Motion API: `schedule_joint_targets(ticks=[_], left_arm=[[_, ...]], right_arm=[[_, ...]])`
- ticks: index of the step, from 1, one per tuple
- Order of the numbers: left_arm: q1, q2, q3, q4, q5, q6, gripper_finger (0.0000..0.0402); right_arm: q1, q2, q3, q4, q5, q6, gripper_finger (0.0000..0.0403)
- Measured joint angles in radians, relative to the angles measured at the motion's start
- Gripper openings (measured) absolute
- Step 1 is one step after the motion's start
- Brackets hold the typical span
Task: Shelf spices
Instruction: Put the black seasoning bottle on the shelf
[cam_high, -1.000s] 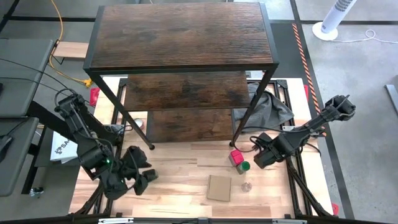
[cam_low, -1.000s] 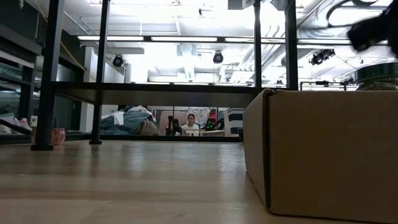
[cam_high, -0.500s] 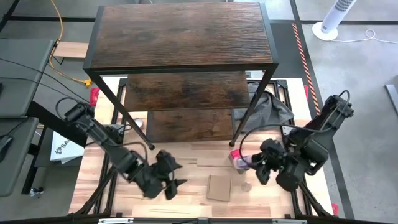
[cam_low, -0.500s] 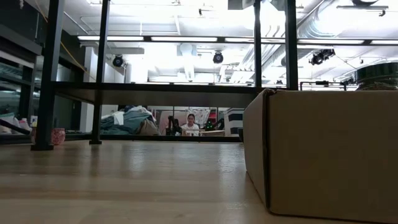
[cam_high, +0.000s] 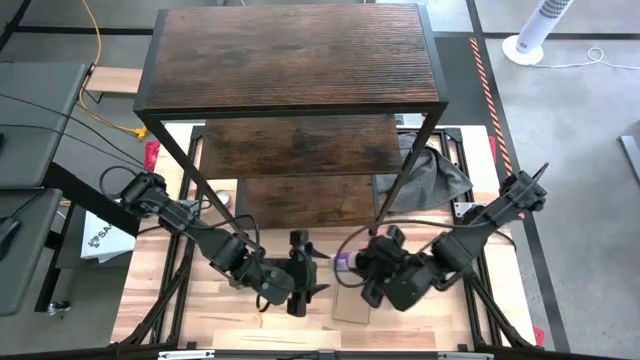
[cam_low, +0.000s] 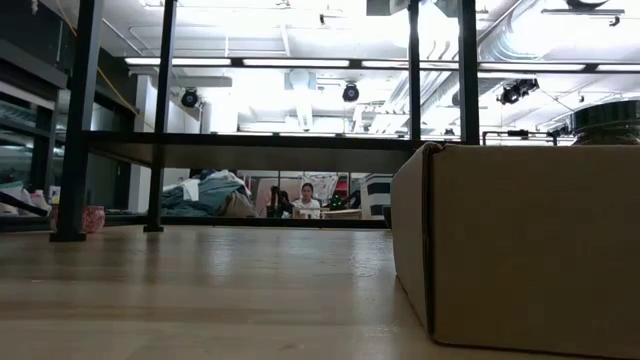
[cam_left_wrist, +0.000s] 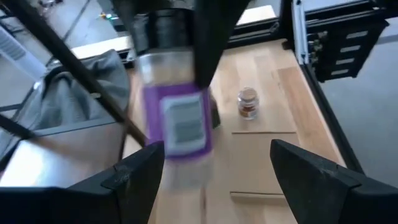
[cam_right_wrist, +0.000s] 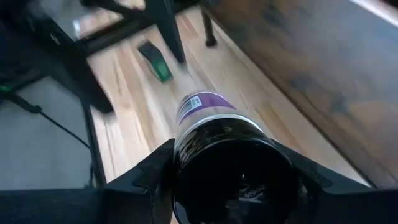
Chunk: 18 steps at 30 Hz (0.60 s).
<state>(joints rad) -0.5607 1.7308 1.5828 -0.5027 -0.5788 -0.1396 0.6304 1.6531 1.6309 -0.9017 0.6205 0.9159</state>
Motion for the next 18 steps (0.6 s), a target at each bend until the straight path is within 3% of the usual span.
schedule_joint_targets(ticks=[4, 11, 18], left_arm=[[0.003, 0.022, 0.011, 0.001, 0.002, -0.014, 0.0291], [0.007, 0.021, 0.012, -0.002, -0.093, -0.146, 0.0291], [0.016, 0.024, 0.011, -0.006, -0.006, -0.157, 0.0291]], right_arm=[[-0.021, 0.005, 0.008, 0.084, -0.048, -0.083, 0.0195], [-0.022, -0.002, 0.012, 0.116, -0.063, -0.086, 0.0195], [-0.024, -0.002, 0.012, 0.234, -0.074, -0.176, 0.0195]])
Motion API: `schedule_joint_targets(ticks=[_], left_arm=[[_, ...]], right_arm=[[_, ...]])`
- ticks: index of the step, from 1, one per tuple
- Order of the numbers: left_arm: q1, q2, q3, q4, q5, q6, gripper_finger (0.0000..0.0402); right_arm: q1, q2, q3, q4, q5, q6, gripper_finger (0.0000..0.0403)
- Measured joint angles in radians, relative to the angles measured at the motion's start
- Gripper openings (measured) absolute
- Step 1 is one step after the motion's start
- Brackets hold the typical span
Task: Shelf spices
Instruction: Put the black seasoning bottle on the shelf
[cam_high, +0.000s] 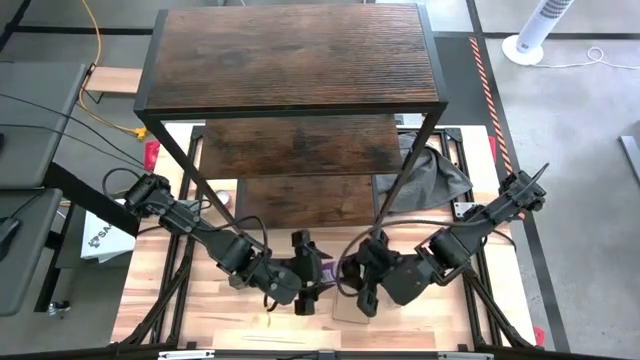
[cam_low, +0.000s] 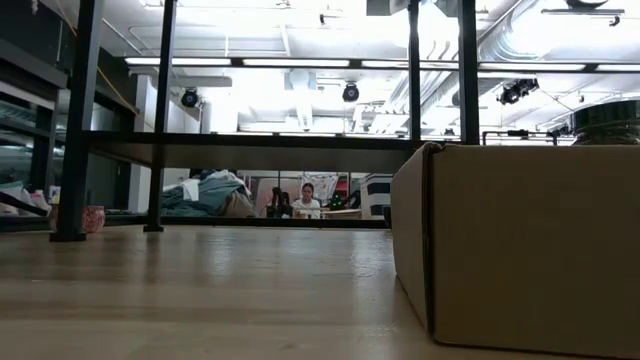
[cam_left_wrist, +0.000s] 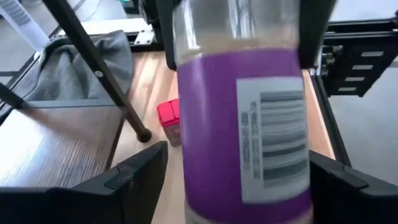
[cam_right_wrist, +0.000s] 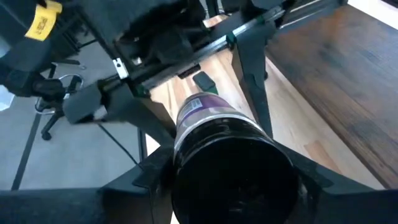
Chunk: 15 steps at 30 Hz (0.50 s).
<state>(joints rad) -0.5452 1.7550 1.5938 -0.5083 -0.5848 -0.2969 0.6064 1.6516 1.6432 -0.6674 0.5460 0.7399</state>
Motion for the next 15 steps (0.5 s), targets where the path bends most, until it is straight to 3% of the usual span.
schedule_joint_targets(ticks=[5, 8, 12, 15], left_arm=[[0.002, -0.010, 0.000, 0.008, -0.020, -0.007, 0.0281], [0.000, -0.008, -0.001, 0.004, -0.006, -0.008, 0.0242], [-0.007, -0.008, -0.001, 0.005, -0.006, -0.013, 0.0159], [-0.007, -0.008, -0.001, 0.005, -0.007, -0.014, 0.0157]], right_arm=[[0.000, 0.000, 0.000, -0.007, 0.005, -0.008, 0.0195], [-0.002, 0.000, 0.000, -0.018, 0.003, -0.009, 0.0195], [-0.004, 0.000, 0.000, -0.022, 0.001, -0.020, 0.0195], [-0.004, 0.000, 0.000, -0.024, -0.001, -0.022, 0.0197]])
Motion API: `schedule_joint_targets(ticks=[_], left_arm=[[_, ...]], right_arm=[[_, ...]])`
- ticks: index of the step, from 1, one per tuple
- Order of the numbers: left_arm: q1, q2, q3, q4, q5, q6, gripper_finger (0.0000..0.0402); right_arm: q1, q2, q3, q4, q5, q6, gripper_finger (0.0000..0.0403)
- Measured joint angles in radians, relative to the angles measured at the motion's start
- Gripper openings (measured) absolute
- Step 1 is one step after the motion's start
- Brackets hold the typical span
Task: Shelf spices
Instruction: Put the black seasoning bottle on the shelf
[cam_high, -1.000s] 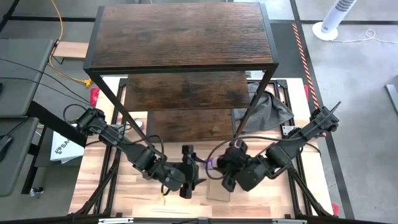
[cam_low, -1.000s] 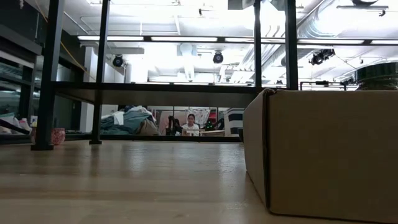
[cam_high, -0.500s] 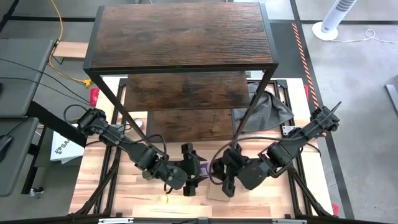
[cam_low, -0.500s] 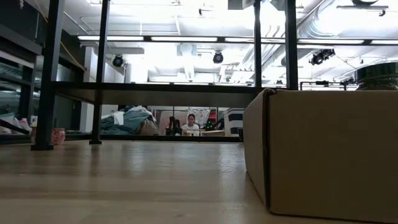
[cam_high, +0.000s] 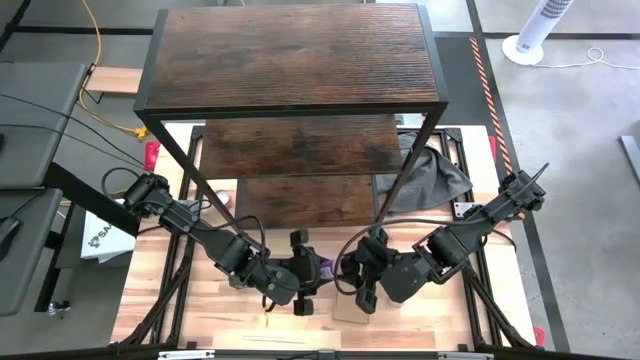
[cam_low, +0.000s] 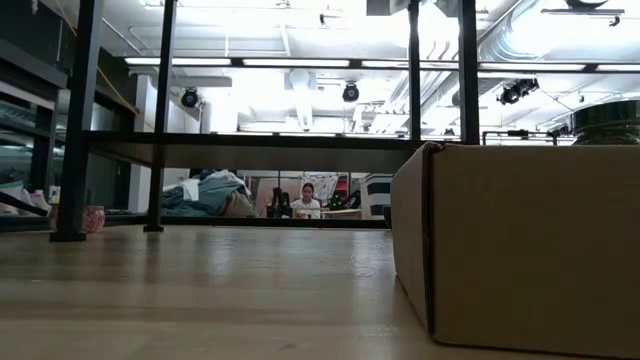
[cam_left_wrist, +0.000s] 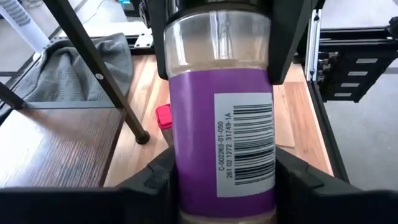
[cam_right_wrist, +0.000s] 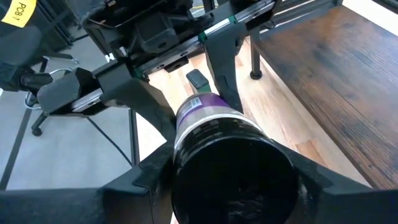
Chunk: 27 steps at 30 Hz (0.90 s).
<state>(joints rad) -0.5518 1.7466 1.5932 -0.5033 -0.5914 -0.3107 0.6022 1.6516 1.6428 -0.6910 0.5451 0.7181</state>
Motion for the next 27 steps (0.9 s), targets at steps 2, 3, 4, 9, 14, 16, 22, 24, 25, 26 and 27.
schedule_joint_targets(ticks=[2, 3, 4, 9, 14, 16, 22, 24, 25, 26, 27], left_arm=[[0.000, 0.000, 0.000, -0.001, 0.001, 0.000, 0.0157], [0.000, 0.000, 0.000, -0.005, 0.003, -0.003, 0.0157], [0.000, 0.000, 0.000, -0.016, 0.007, -0.012, 0.0157], [-0.030, -0.011, 0.000, -0.174, -0.016, -0.142, 0.0157], [-0.119, -0.010, -0.020, -0.318, -0.214, -0.428, 0.0157], [-0.167, -0.010, -0.054, -0.326, -0.337, -0.614, 0.0157], [-0.243, -0.010, -0.219, -0.354, -0.650, -1.208, 0.0157], [-0.226, -0.010, -0.255, -0.392, -0.676, -1.319, 0.0157], [-0.213, -0.010, -0.266, -0.415, -0.678, -1.349, 0.0157], [-0.200, -0.010, -0.280, -0.431, -0.678, -1.365, 0.0157], [-0.185, -0.010, -0.295, -0.447, -0.678, -1.369, 0.0157]], right_arm=[[0.000, 0.000, 0.000, -0.002, 0.000, -0.017, 0.0225], [0.000, 0.000, 0.000, -0.004, 0.000, -0.034, 0.0245], [0.000, 0.000, 0.000, -0.008, 0.000, -0.046, 0.0266], [0.000, -0.017, 0.000, -0.034, -0.026, -0.039, 0.0331], [0.001, -0.049, 0.000, -0.127, -0.030, 0.049, 0.0339], [0.012, -0.061, 0.000, -0.180, -0.013, 0.085, 0.0339], [0.047, -0.071, -0.001, -0.258, 0.098, 0.158, 0.0340], [0.047, -0.071, -0.001, -0.258, 0.113, 0.164, 0.0340], [0.046, -0.071, -0.001, -0.257, 0.124, 0.164, 0.0340], [0.046, -0.071, -0.001, -0.258, 0.140, 0.164, 0.0340], [0.046, -0.071, -0.001, -0.258, 0.154, 0.164, 0.0340]])
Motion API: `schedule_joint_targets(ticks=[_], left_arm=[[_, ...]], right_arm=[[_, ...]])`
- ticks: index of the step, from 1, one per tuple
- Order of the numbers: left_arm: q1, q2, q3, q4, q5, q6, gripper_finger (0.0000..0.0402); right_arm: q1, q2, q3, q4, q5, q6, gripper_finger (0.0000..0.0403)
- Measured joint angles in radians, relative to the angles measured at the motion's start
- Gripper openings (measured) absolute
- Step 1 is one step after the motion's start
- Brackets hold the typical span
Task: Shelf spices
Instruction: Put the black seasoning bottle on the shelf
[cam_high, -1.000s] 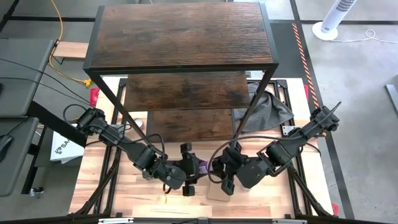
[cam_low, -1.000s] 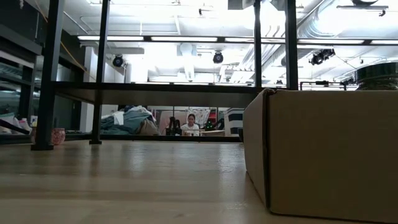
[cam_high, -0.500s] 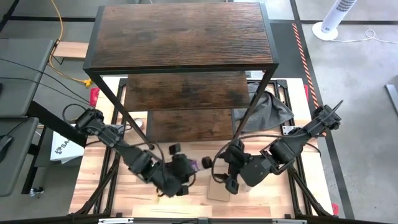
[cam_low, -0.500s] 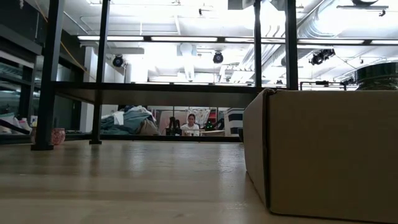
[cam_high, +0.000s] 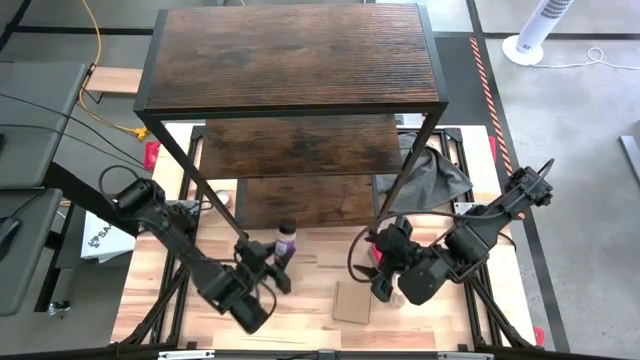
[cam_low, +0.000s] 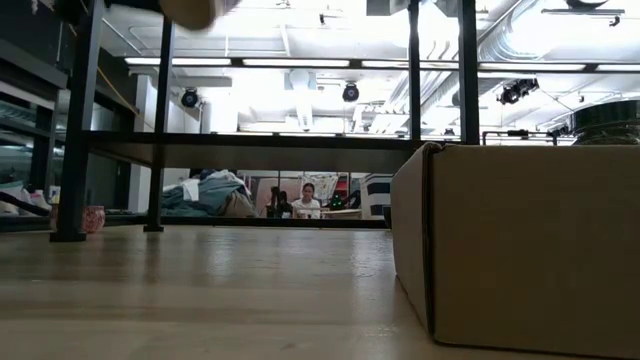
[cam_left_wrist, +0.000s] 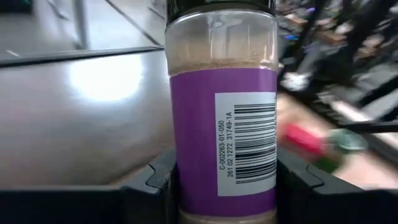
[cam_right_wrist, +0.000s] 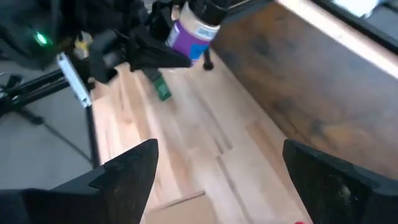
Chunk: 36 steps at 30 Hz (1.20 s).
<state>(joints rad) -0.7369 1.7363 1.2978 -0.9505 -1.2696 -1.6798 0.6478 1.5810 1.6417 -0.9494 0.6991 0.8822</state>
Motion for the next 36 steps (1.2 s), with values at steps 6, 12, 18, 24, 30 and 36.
schedule_joint_targets(ticks=[6, 12, 18, 24, 30, 36], left_arm=[[0.082, 0.000, -0.074, -0.259, -0.041, -0.180, 0.0157], [0.124, 0.000, -0.179, -0.380, -0.076, -0.427, 0.0157], [0.160, 0.001, -0.243, -0.364, -0.088, -0.427, 0.0157], [0.216, 0.001, -0.306, -0.364, -0.078, -0.447, 0.0157], [0.281, 0.001, -0.345, -0.363, -0.047, -0.437, 0.0157], [0.325, 0.001, -0.353, -0.355, -0.023, -0.451, 0.0203]], right_arm=[[-0.016, 0.000, 0.000, -0.015, 0.062, -0.039, 0.0341], [-0.021, 0.001, 0.000, -0.065, 0.107, -0.050, 0.0341], [-0.026, 0.001, -0.001, -0.093, 0.161, -0.049, 0.0341], [-0.043, 0.001, -0.001, -0.124, 0.165, -0.049, 0.0341], [-0.060, 0.001, -0.001, -0.125, 0.161, -0.050, 0.0341], [-0.059, 0.001, -0.001, -0.124, 0.162, -0.044, 0.0341]])
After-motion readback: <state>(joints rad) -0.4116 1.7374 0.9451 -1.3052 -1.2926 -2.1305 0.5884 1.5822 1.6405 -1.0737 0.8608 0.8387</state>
